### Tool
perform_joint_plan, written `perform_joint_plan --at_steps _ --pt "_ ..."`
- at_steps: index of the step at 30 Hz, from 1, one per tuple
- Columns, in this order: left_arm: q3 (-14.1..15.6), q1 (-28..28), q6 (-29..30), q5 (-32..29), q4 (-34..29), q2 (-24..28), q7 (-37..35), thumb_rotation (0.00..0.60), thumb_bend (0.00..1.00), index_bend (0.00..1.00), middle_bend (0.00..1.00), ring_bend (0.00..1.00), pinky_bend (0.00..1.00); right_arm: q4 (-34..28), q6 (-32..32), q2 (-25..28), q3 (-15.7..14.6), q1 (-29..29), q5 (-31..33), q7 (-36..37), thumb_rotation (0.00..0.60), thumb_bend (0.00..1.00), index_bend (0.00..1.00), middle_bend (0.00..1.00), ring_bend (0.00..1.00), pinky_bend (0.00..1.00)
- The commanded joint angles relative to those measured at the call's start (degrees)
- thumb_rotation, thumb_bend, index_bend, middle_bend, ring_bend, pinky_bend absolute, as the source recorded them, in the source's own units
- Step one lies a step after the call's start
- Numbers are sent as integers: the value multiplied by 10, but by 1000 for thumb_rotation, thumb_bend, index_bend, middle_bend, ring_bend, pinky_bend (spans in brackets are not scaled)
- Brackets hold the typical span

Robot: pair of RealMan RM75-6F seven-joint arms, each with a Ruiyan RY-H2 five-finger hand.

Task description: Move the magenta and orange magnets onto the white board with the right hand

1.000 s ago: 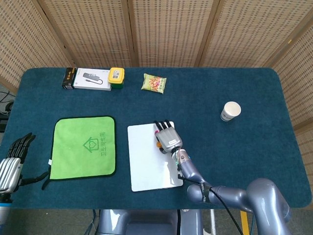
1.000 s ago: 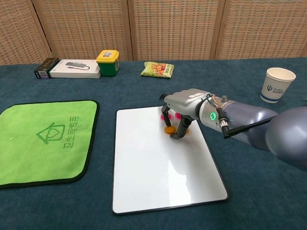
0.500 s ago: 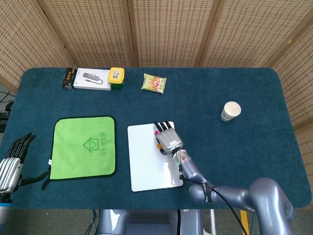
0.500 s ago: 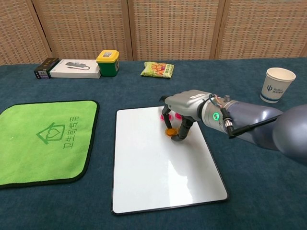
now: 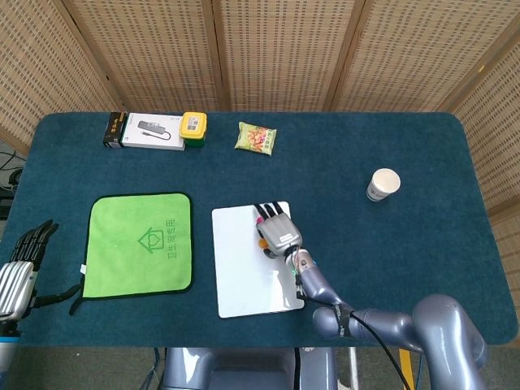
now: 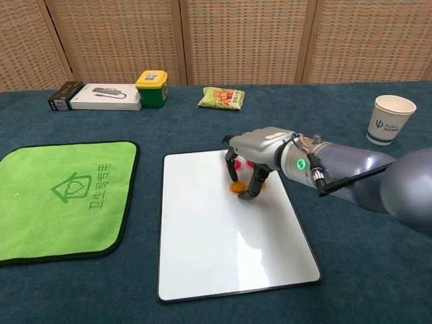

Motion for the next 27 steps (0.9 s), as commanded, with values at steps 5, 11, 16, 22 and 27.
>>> perform_joint_plan --at_steps 5,11,16,22,27 --pt "0 0 0 0 1 0 -1 600 53 0 0 0 0 -7 4 5 5 0 -1 6 600 262 383 0 0 0" --pt "0 0 -1 0 1 0 -1 600 53 0 0 0 0 -59 17 33 17 -3 -10 15 600 267 381 0 0 0" --pt "0 0 0 1 1 0 -1 600 53 0 0 0 0 -141 52 84 26 -13 -41 16 600 262 381 0 0 0" --pt "0 0 4 6 4 -2 -4 600 52 0 0 0 0 -238 122 188 3 -71 -153 57 600 251 316 0 0 0" --pt "0 1 13 14 9 -5 -7 600 51 0 0 0 0 -228 225 268 -46 -158 -283 133 600 109 155 0 0 0"
